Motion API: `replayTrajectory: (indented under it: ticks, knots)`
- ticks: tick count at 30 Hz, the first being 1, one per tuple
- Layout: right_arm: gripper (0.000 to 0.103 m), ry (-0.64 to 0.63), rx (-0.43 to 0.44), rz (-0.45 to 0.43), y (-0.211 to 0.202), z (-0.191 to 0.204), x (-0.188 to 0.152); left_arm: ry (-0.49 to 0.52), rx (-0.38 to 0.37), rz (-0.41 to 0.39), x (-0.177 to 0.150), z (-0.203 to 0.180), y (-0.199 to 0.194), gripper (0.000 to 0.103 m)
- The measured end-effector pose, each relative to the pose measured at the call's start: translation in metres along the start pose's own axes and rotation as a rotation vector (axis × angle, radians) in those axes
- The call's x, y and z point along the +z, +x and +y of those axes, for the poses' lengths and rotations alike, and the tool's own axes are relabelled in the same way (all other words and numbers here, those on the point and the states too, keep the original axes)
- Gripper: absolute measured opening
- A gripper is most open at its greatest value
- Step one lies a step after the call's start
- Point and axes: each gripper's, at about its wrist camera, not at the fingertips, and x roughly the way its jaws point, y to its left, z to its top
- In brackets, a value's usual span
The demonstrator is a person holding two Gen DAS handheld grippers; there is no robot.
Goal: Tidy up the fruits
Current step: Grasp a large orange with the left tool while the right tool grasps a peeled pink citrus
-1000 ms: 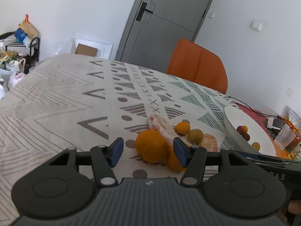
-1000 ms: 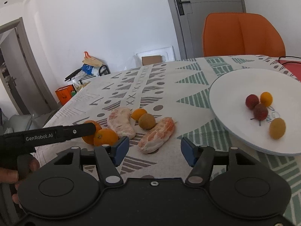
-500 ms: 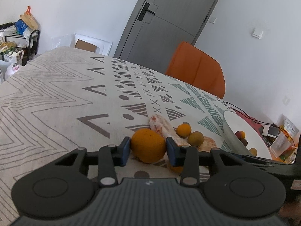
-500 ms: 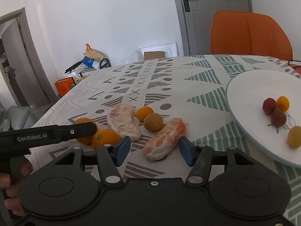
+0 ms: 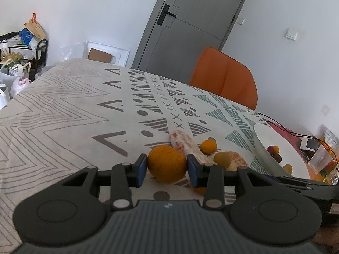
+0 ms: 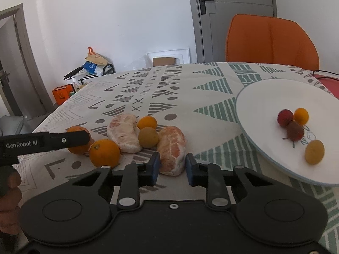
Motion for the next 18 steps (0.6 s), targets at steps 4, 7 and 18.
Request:
replayTrajectory:
  ticks: [4,7,18]
  knots:
    - [0.024,0.007,-0.001,0.012,-0.005,-0.001,-0.002,0.002,0.004,-0.008,0.001,-0.002,-0.004,0.039]
    - [0.027,0.021,0.002,0.021,-0.011,-0.003,-0.004,0.008,0.004,-0.015,0.002,-0.003,-0.007,0.039]
    - [0.040,-0.041,-0.008,-0.004,0.004,0.007,-0.001,0.010,0.011,0.021,0.000,0.005,0.003,0.039]
